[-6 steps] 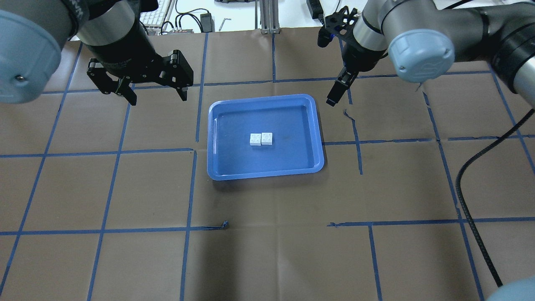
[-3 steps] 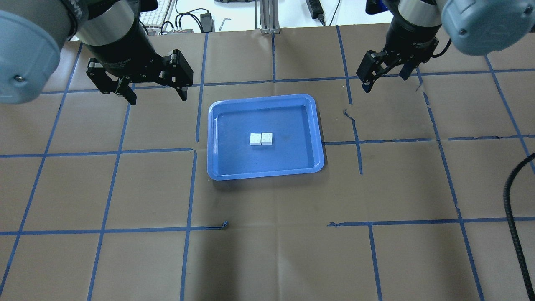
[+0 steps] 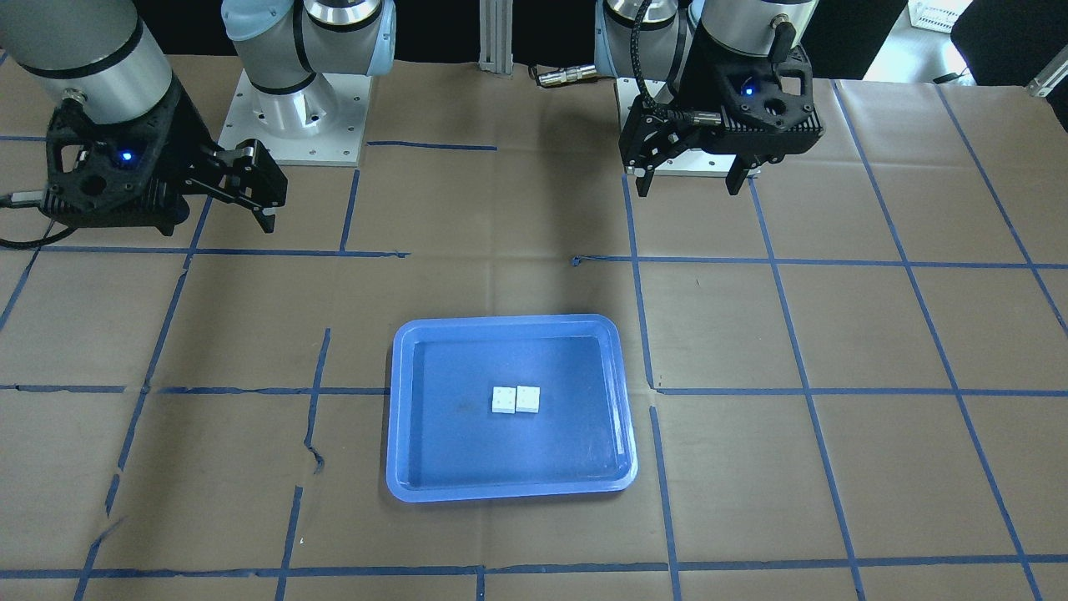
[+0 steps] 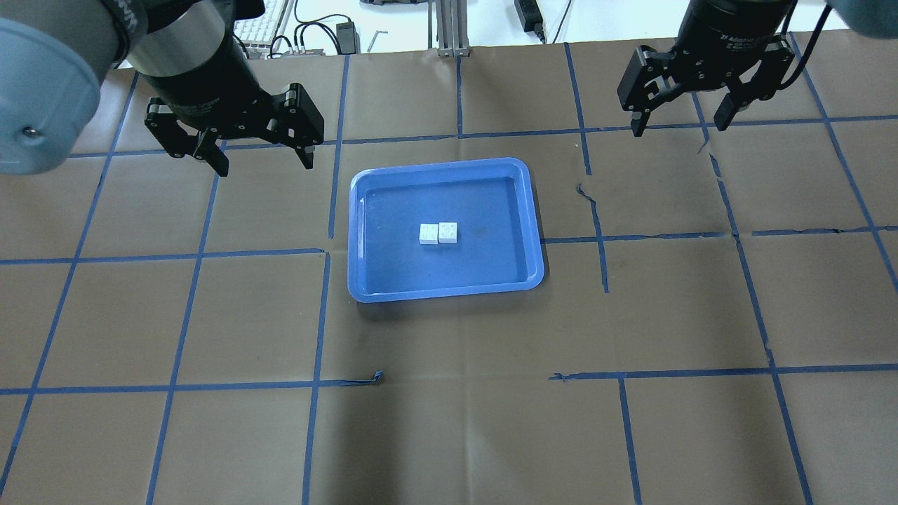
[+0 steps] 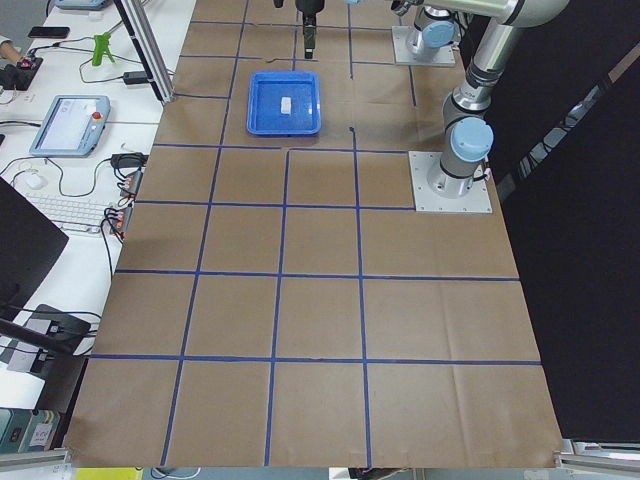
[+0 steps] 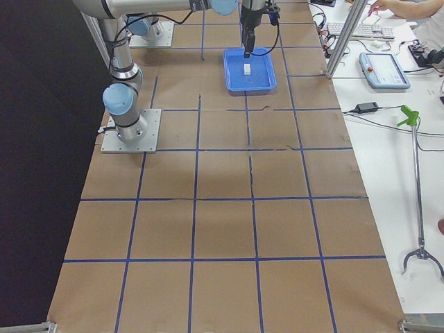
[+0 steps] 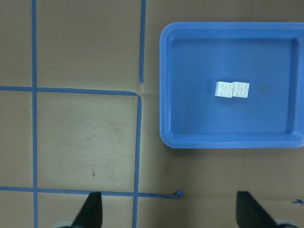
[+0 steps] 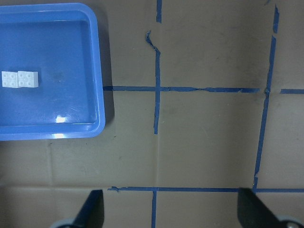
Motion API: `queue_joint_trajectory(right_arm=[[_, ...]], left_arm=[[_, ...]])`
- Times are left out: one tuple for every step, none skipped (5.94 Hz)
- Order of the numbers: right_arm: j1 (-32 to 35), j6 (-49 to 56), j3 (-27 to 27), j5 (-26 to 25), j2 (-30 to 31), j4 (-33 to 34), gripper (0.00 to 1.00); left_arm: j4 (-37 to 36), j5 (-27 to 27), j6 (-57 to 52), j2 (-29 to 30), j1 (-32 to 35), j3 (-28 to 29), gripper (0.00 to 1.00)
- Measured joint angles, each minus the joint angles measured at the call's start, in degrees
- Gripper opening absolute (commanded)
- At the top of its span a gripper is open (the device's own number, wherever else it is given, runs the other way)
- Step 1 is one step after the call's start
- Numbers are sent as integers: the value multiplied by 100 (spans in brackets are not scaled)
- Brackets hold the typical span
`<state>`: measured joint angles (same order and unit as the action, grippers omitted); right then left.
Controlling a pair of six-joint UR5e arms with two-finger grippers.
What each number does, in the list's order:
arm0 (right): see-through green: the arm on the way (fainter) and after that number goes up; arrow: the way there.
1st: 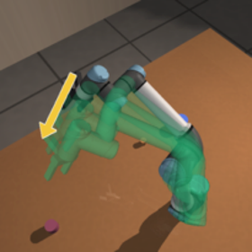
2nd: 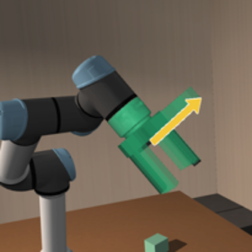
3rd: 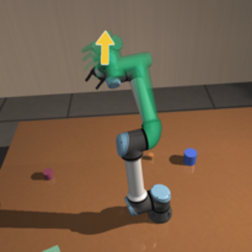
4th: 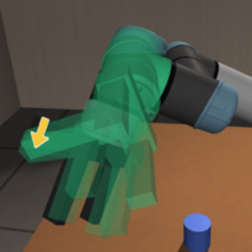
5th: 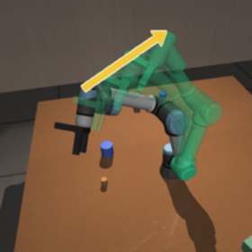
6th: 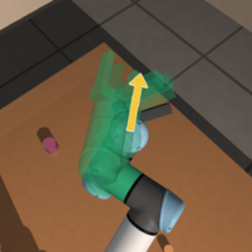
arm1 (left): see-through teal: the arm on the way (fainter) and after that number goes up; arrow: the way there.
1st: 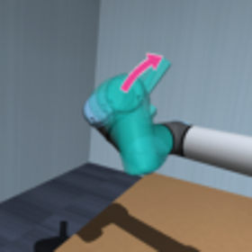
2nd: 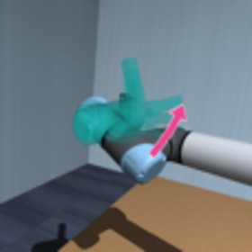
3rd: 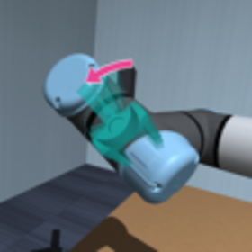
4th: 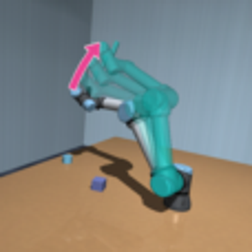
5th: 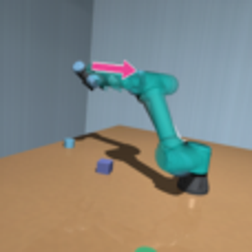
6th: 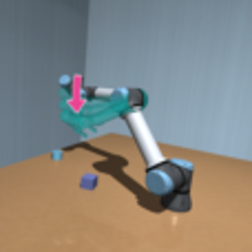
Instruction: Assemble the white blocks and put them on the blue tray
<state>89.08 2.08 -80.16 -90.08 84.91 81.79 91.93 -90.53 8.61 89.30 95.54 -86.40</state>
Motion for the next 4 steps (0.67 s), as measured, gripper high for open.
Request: queue_joint_trajectory(right_arm=[[3, -37, -16, 6, 12, -24, 100], [3, -46, -25, 13, 14, -29, 100], [11, -49, -37, 24, 28, -31, 100], [17, -47, -72, 31, 49, -26, 100]], left_arm=[[0, 0, 0, 0, 0, 0, 99], [0, 0, 0, -1, 0, 0, 99], [0, 0, 1, 0, 0, 0, 99], [0, 0, 0, 0, 0, 0, 99]])
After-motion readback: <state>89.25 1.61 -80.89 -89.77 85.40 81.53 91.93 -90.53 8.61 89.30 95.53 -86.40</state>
